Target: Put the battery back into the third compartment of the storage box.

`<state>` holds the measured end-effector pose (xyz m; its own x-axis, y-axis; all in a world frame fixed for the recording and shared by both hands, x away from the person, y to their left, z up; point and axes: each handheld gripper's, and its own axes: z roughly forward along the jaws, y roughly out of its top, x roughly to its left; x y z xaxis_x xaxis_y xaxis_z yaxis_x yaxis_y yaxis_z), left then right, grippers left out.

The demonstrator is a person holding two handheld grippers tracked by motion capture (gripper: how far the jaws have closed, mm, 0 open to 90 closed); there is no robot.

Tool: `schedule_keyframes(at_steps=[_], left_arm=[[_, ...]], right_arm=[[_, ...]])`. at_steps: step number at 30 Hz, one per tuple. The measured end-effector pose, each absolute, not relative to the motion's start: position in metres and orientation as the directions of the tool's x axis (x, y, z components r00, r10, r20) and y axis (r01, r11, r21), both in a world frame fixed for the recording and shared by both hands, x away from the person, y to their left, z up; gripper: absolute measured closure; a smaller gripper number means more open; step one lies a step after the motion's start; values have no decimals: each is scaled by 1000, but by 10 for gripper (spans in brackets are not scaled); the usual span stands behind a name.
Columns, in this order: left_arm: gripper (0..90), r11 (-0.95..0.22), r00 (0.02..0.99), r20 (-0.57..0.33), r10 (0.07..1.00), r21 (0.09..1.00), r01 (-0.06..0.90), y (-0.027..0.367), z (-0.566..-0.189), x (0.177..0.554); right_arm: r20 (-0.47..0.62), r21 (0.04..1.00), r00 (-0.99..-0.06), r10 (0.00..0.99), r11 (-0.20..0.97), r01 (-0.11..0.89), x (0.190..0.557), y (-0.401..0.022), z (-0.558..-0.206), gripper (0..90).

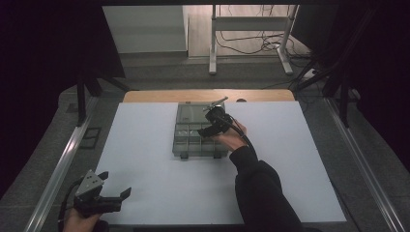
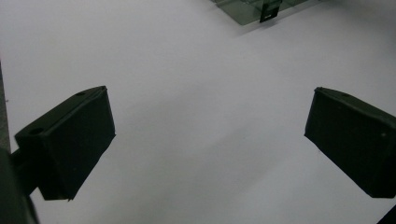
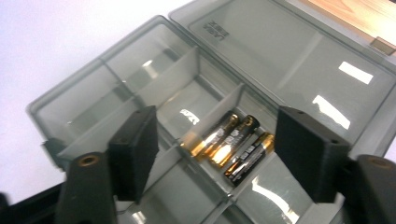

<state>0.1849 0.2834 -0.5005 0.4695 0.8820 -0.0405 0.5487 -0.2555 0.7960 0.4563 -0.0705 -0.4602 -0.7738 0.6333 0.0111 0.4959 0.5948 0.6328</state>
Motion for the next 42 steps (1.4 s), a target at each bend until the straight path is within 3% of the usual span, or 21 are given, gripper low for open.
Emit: schedule_keyframes(at_steps=[8,20,42], left_arm=[[21,-257,470,-39,882,795,549,283,-501,185],[21,-259,470,-37,882,794,550,283,-501,185],[21,-259,467,-37,883,792,552,282,-501,185]], right_arm=[[36,628,-784,620,597,500,446,-76,-451,110],[0,645,-827,563,632,430,421,-78,-439,69],[-26,681,-819,573,610,405,383,-110,-434,23]])
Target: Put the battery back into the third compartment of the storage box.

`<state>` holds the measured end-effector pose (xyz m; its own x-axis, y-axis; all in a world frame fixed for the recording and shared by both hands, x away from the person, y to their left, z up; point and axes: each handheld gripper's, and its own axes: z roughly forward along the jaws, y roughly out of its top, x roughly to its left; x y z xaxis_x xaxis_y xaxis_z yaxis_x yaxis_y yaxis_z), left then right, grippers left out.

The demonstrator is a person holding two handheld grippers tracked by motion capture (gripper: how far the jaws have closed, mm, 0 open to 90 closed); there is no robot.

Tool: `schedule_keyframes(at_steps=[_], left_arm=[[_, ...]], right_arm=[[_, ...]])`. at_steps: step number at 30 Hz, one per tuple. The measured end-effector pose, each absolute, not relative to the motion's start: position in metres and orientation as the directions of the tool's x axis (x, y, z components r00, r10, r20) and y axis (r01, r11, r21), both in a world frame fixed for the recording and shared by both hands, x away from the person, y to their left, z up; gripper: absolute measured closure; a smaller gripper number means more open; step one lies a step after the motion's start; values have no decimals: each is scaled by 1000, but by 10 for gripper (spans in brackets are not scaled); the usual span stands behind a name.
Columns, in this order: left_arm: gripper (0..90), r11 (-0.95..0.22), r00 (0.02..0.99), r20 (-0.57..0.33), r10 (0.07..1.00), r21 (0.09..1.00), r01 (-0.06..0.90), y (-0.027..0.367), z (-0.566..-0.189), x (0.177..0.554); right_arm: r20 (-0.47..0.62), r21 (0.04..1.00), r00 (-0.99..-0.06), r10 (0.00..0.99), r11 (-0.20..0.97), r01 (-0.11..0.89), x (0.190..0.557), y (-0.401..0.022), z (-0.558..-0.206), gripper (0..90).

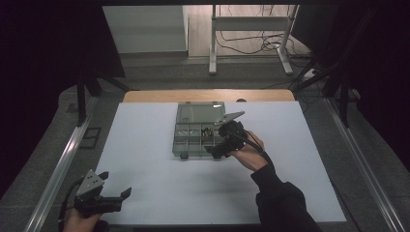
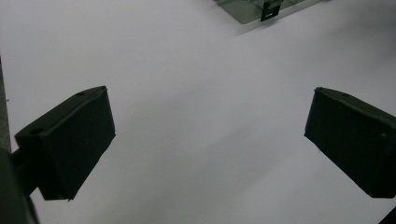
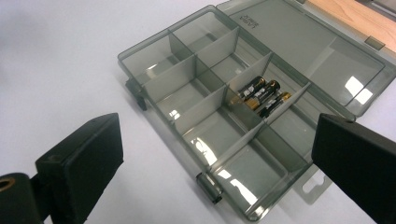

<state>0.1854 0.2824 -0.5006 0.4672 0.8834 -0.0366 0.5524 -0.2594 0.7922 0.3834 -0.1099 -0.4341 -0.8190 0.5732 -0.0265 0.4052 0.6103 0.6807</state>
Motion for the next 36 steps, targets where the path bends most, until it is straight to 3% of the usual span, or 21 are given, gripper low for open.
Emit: schedule_keyframes(at_steps=[29,36], left_arm=[[20,-257,465,-37,885,794,551,283,-500,185],[21,-258,465,-35,885,794,550,282,-500,185]], right_arm=[[-96,716,-796,598,597,362,329,-151,-443,35],[-85,700,-771,632,588,405,318,-165,-446,2]])
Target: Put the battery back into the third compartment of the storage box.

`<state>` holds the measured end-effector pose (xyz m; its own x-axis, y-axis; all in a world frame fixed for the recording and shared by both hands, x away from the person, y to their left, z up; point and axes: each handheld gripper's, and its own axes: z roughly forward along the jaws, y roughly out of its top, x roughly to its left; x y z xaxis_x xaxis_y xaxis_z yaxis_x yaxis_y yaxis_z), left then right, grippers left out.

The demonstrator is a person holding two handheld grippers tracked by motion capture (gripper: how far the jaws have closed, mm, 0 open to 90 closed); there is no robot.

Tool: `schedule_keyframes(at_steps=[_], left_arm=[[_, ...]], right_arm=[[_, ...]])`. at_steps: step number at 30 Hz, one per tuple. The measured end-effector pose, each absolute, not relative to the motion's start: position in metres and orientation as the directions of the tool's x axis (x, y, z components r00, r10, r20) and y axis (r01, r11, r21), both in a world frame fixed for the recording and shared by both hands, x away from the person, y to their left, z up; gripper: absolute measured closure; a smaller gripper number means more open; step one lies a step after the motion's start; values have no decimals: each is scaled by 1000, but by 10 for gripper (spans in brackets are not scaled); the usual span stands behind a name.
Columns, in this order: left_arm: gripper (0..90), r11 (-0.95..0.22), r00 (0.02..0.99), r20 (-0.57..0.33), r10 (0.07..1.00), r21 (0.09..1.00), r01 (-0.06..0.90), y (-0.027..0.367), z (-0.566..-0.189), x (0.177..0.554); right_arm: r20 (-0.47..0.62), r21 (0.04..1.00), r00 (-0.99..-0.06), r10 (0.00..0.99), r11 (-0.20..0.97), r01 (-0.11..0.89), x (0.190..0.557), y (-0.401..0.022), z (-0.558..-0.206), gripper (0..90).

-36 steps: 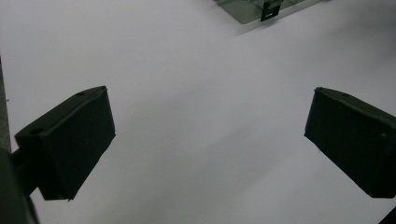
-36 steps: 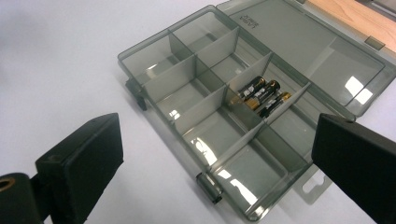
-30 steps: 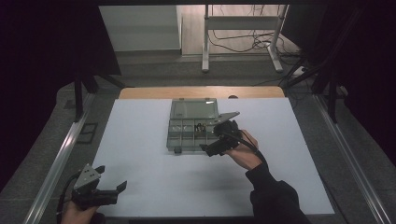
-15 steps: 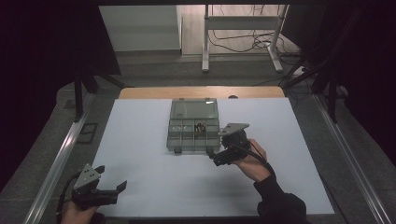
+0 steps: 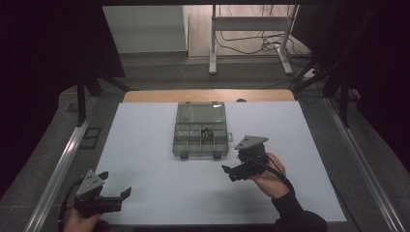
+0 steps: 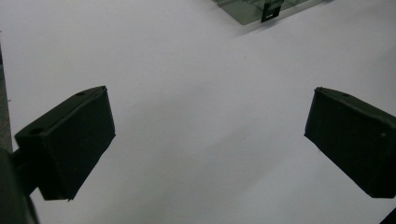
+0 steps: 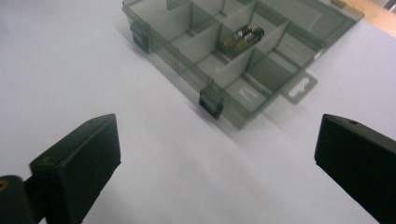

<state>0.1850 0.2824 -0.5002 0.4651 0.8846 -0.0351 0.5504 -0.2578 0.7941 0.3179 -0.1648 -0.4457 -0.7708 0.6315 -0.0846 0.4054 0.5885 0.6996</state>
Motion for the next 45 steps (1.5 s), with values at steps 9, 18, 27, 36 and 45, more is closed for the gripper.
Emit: schedule_keyframes(at_steps=[9,18,27,36,45], left_arm=[[20,-259,465,-33,885,795,549,282,-500,185],[20,-260,465,-31,885,795,549,282,-500,185],[20,-263,466,-29,884,795,547,282,-500,185],[20,-263,467,-27,884,796,546,281,-500,185],[20,-265,467,-26,884,796,545,281,-500,186]], right_arm=[[-84,718,-745,661,559,415,304,-188,-448,0],[-69,738,-718,693,520,430,291,-211,-449,0],[-60,756,-685,726,481,444,280,-234,-450,0],[-72,768,-649,758,457,448,264,-254,-452,0],[-80,774,-600,796,429,466,254,-276,-454,0]])
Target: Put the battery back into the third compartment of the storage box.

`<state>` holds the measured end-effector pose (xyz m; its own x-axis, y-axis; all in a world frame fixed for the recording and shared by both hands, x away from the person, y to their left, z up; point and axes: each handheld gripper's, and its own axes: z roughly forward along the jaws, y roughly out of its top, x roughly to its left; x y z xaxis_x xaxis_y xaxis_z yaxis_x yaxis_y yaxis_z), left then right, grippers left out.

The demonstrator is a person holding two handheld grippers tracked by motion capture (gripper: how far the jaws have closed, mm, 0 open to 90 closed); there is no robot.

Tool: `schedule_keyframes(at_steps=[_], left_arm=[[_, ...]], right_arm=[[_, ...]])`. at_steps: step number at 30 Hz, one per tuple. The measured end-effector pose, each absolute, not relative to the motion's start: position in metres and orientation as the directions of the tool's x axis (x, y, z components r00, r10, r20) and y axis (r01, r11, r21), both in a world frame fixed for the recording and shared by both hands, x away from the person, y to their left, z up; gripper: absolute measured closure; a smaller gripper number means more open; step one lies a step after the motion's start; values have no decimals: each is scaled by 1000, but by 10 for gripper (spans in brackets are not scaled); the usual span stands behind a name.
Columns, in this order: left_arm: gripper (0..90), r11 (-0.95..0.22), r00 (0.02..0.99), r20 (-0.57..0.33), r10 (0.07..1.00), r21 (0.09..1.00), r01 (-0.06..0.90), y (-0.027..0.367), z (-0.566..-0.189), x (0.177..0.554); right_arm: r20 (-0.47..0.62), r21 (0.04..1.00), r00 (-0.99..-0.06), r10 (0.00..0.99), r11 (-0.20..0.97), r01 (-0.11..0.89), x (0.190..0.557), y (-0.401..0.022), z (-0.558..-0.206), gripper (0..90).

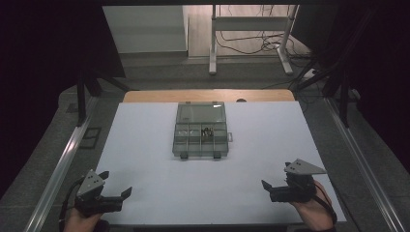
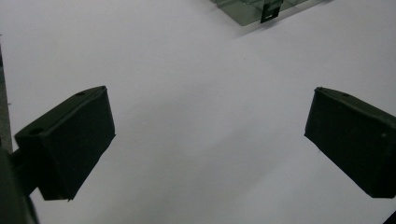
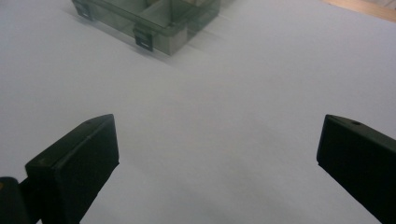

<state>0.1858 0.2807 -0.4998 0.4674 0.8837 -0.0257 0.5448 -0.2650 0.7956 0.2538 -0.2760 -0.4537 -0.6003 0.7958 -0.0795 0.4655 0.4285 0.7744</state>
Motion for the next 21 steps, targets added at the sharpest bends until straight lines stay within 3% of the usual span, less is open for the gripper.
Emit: schedule_keyframes(at_steps=[21], left_arm=[[19,-265,468,-25,883,796,544,281,-500,186]], right_arm=[[-21,783,-488,873,317,535,231,-317,-476,0]])
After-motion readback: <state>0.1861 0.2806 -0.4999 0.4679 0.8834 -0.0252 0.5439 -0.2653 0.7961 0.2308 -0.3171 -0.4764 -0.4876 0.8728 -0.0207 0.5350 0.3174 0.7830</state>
